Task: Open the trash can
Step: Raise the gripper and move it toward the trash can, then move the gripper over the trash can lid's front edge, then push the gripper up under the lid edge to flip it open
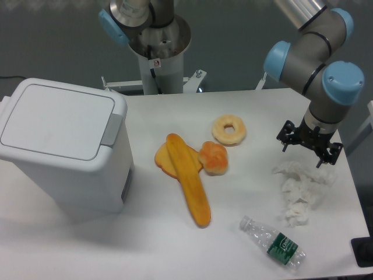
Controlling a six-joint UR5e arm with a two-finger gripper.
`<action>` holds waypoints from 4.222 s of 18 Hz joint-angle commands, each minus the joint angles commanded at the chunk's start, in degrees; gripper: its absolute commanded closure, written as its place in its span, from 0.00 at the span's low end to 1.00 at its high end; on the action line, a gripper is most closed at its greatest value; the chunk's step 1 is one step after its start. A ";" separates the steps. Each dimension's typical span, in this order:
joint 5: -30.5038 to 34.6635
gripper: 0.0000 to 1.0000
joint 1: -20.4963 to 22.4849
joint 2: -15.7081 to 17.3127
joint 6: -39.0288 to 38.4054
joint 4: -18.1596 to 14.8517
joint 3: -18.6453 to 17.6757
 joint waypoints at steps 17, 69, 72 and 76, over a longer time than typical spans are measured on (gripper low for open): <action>-7.64 0.00 -3.95 10.01 -15.12 -0.35 -3.51; -28.39 0.82 -25.49 24.61 -49.48 -10.20 -6.59; -28.39 0.82 -25.49 24.61 -49.40 -10.28 -6.50; -28.21 0.81 -25.40 25.40 -49.22 -10.37 -5.80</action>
